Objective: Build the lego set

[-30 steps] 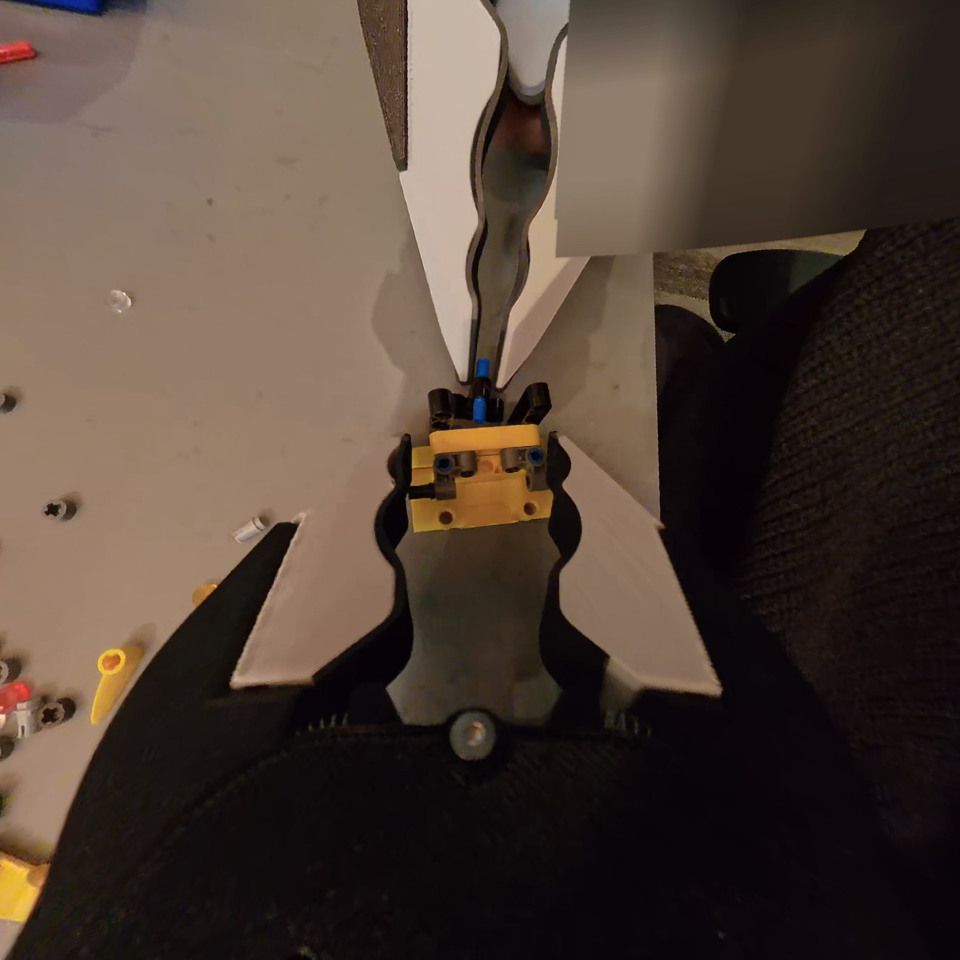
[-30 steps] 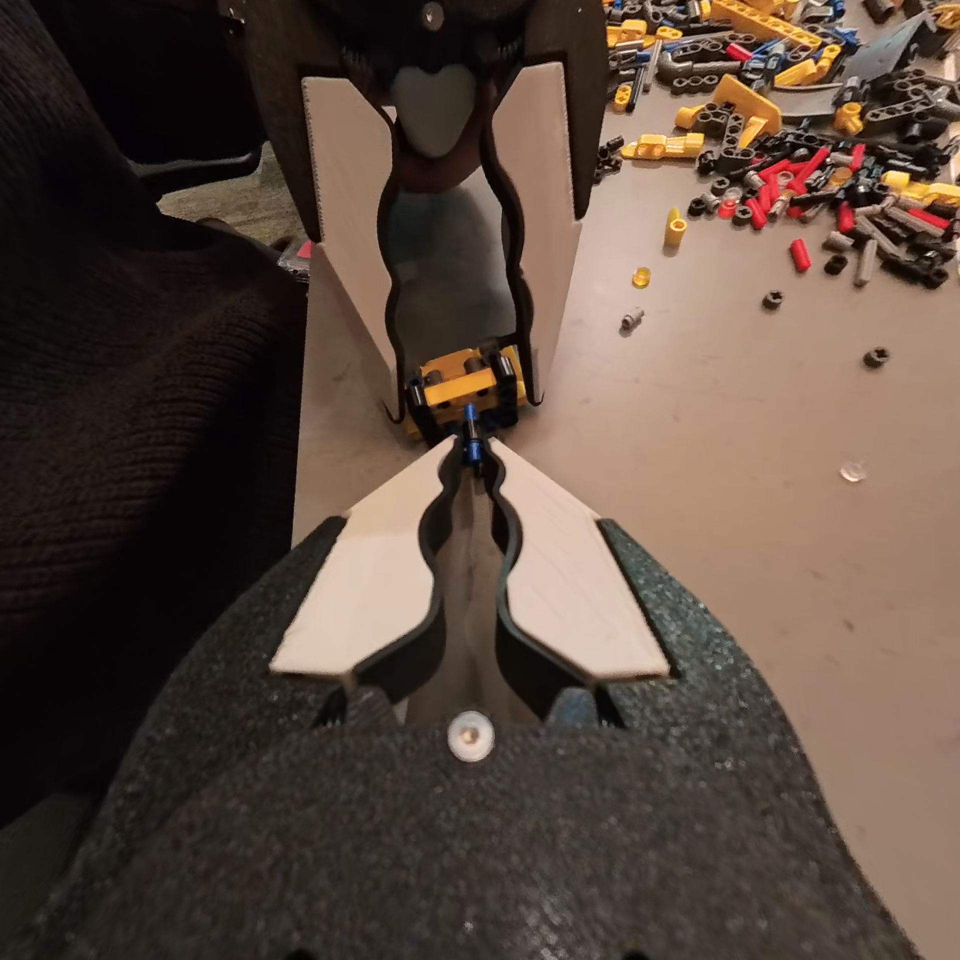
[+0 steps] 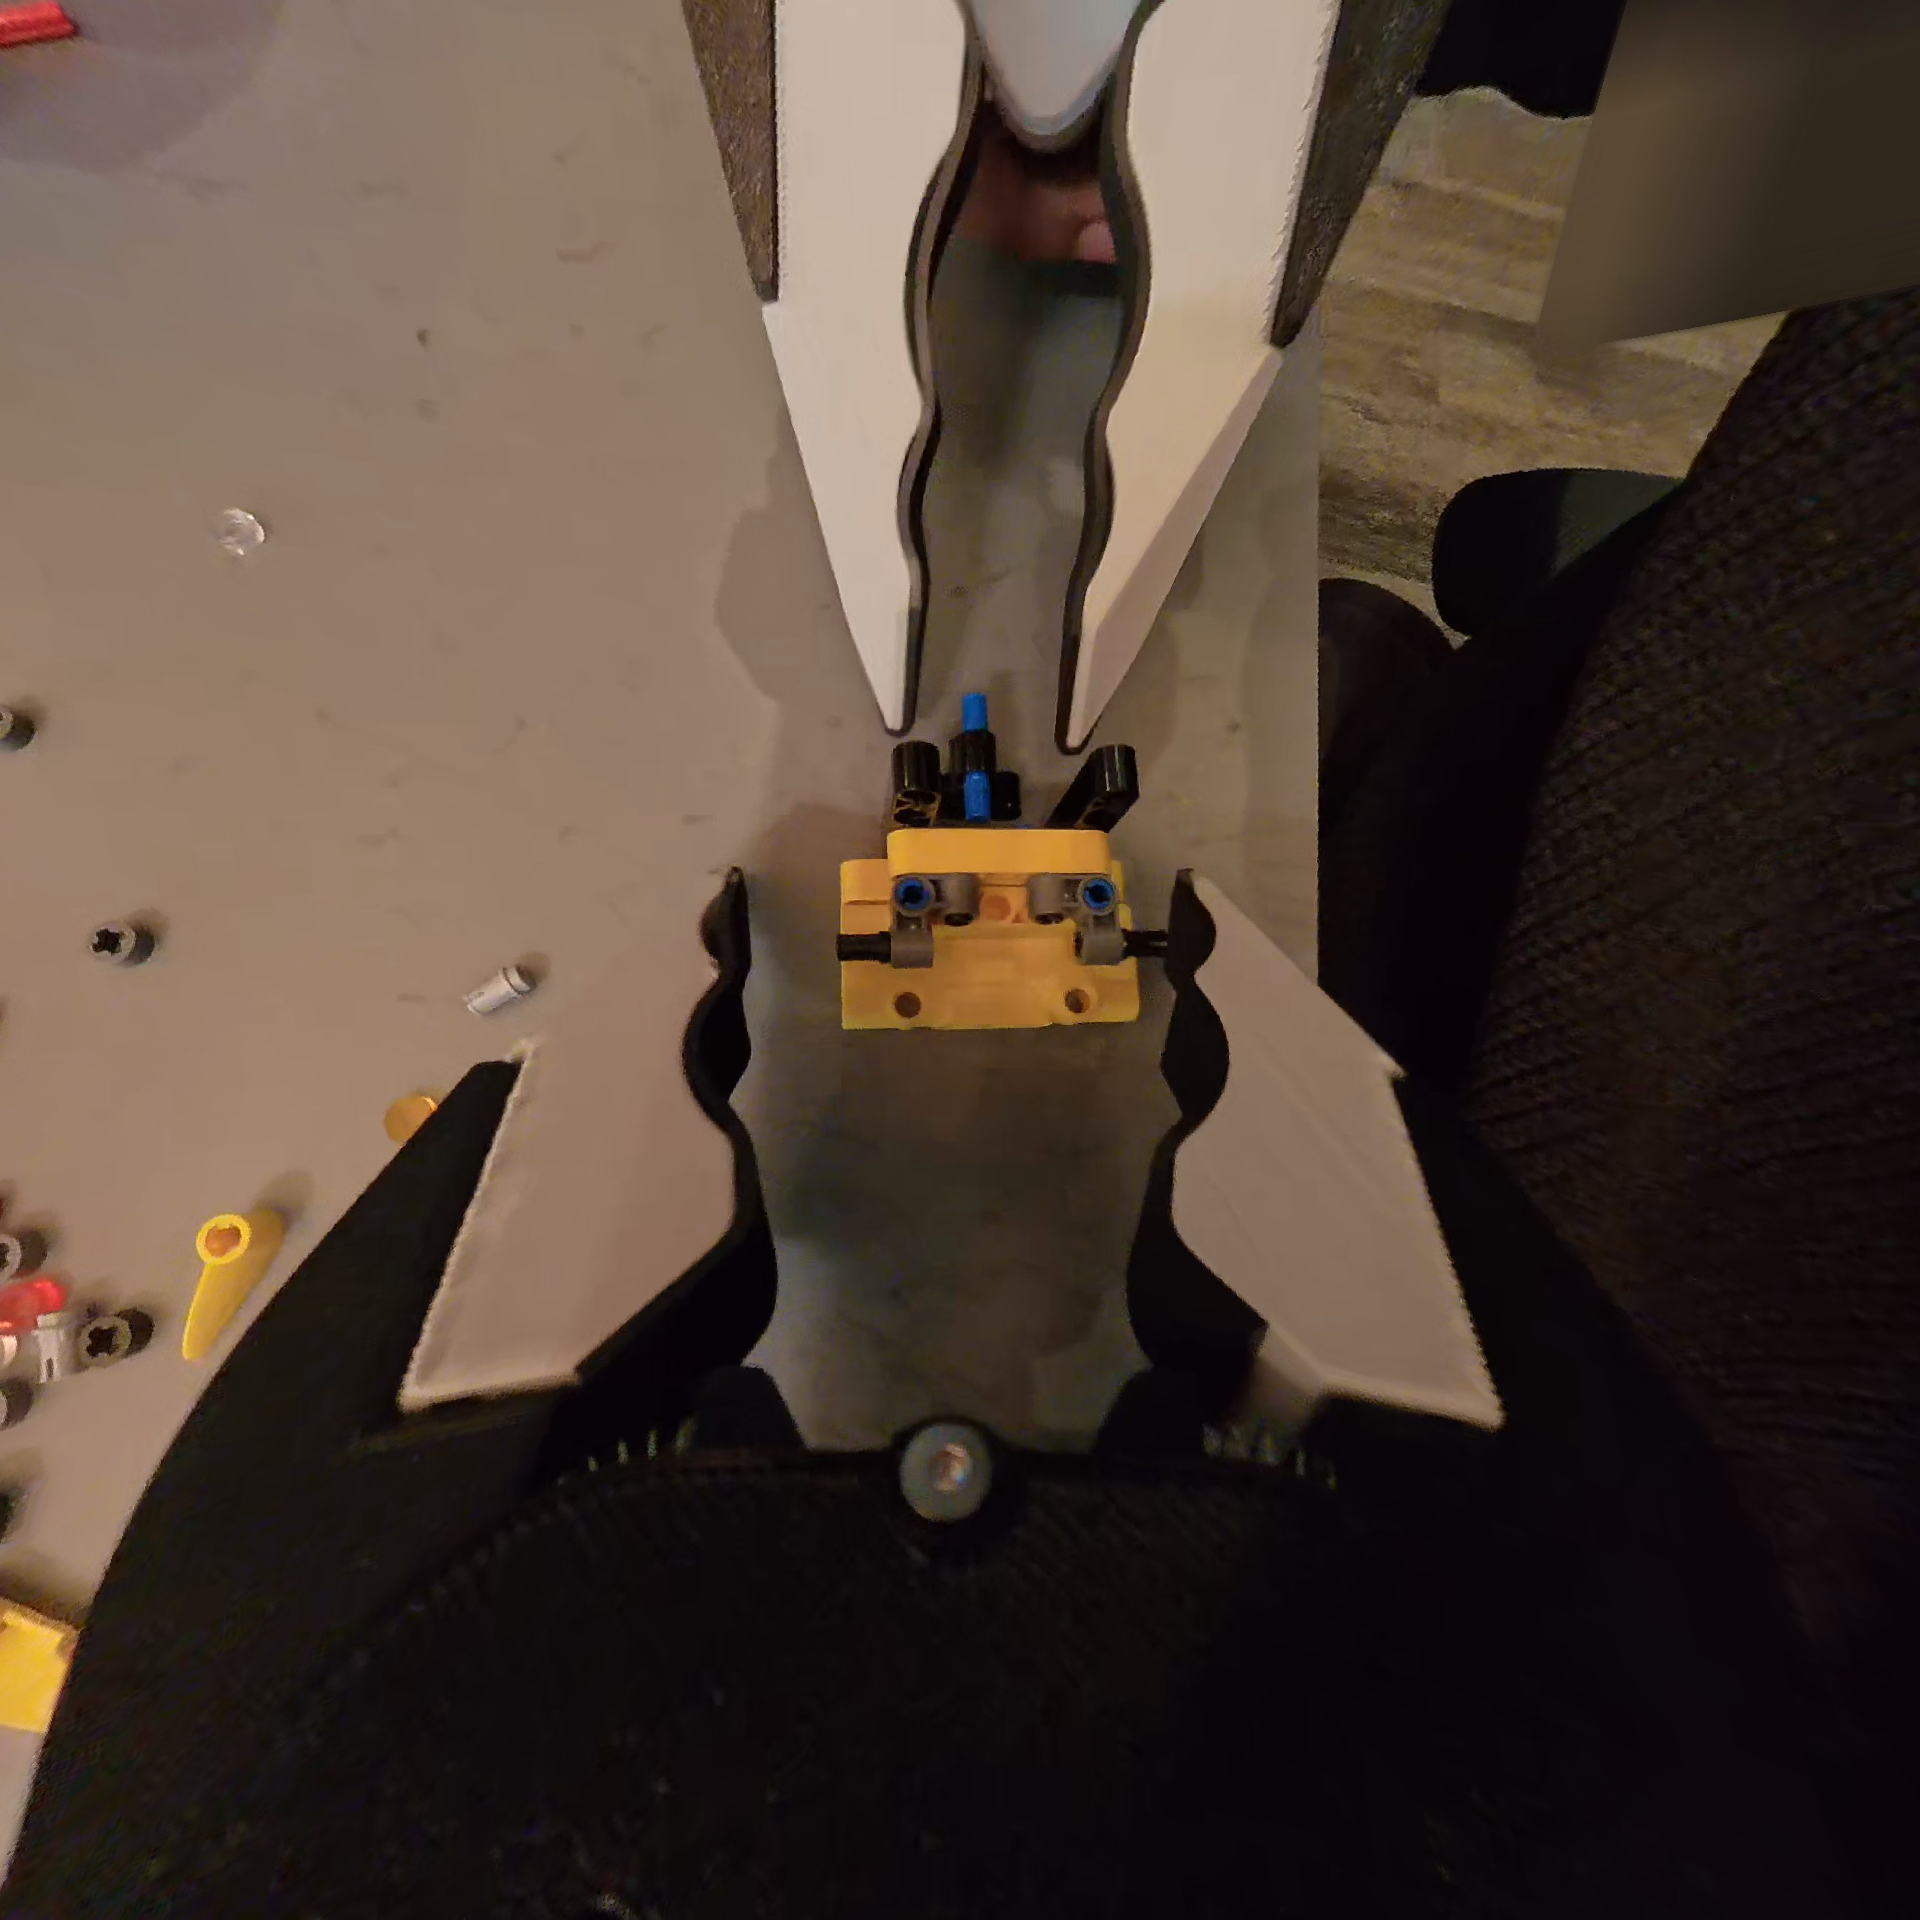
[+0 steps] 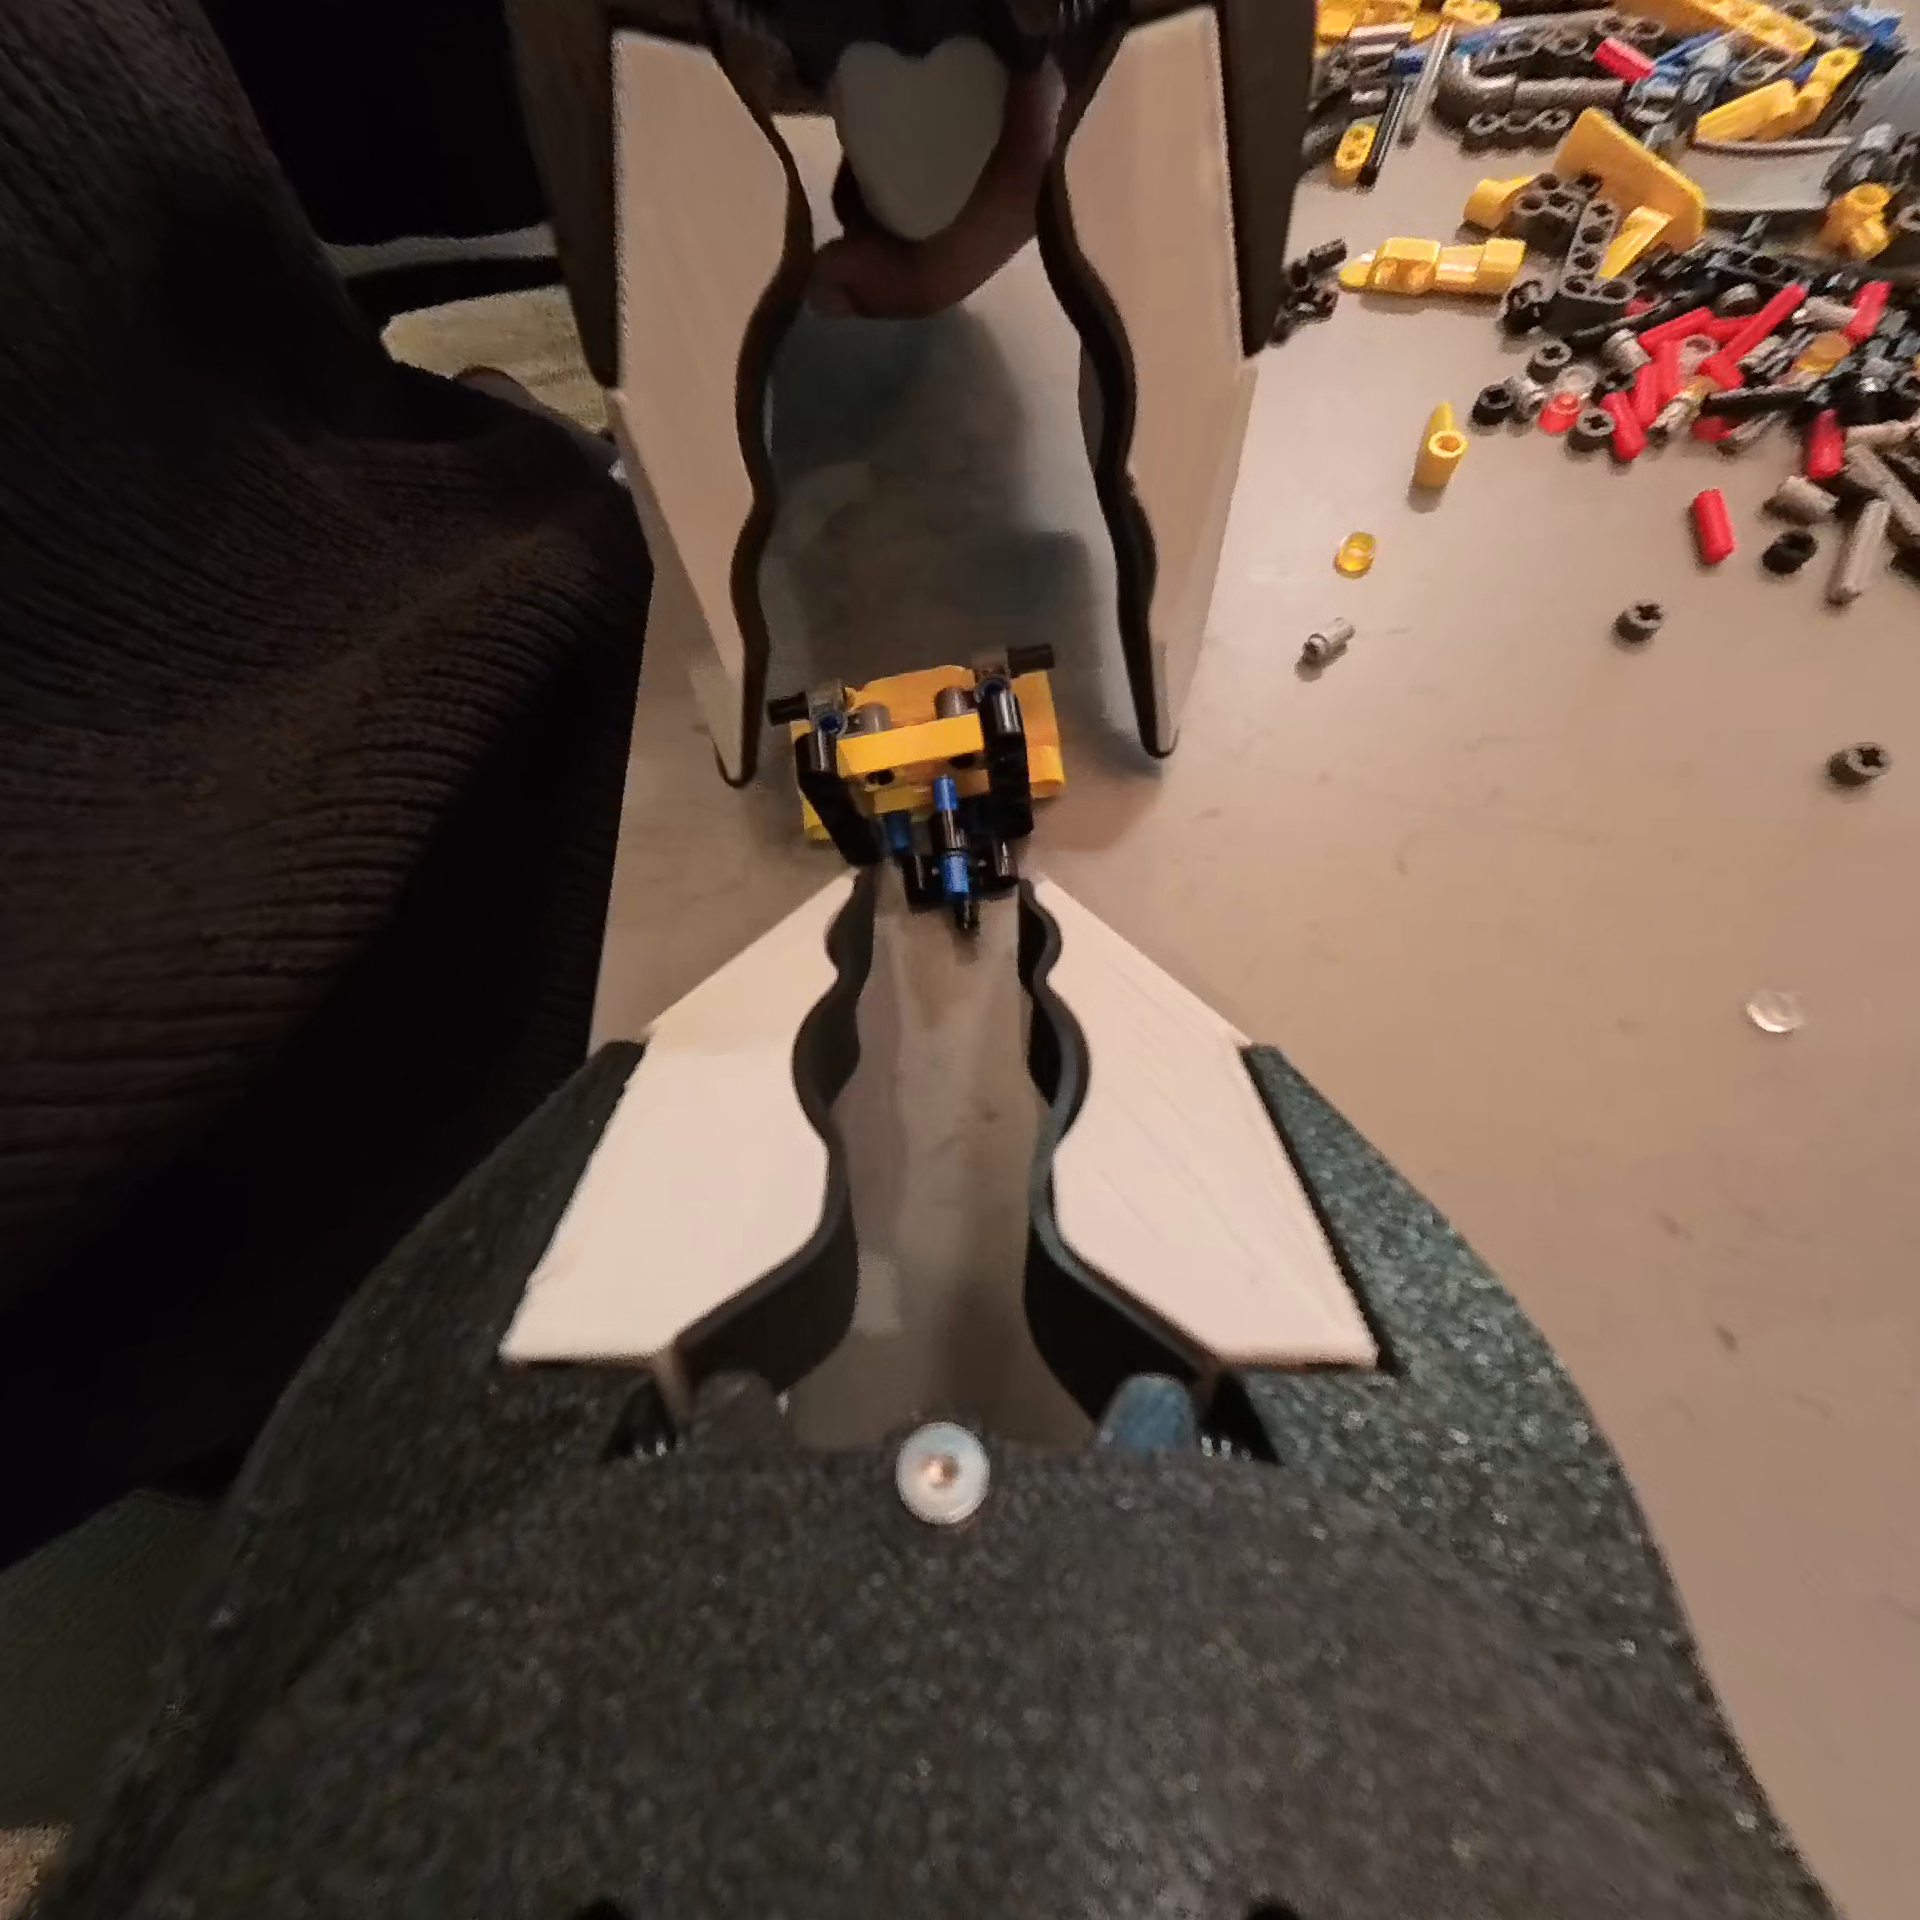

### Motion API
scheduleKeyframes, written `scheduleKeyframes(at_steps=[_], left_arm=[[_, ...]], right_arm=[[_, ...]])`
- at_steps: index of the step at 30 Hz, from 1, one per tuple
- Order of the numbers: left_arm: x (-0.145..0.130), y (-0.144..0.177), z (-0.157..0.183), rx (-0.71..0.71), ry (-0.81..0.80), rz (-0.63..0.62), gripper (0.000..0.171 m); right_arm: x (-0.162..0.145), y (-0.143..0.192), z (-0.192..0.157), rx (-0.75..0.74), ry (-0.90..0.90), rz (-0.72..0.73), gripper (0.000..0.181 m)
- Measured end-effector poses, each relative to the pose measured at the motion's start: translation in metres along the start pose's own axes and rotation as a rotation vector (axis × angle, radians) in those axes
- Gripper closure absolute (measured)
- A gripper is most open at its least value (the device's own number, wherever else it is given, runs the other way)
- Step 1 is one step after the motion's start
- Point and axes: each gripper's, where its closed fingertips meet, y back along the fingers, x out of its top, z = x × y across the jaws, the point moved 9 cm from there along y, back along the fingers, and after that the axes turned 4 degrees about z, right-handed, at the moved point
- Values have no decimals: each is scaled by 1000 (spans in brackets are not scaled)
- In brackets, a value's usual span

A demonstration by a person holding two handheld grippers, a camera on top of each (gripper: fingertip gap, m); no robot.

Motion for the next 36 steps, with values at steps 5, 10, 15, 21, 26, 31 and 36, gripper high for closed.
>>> scheduleKeyframes(at_steps=[5,10,15,21,26,31,36], left_arm=[[-1,-1,4,-3,7,-14,91],[-4,-3,4,82,-37,-31,105],[-3,-4,6,85,-58,-44,105],[-4,-4,5,77,-67,-36,106],[-5,-4,5,81,-66,-24,107],[-5,-4,5,81,-60,-13,108],[-5,-4,5,75,-54,-10,108]], right_arm=[[1,-10,3,12,66,-69,159],[3,-12,6,58,84,-79,159],[3,-12,7,54,87,-74,160],[4,-12,11,43,82,-70,160],[4,-13,15,78,50,-69,160],[5,-13,14,76,85,-73,161],[6,-14,16,98,121,-75,161]])
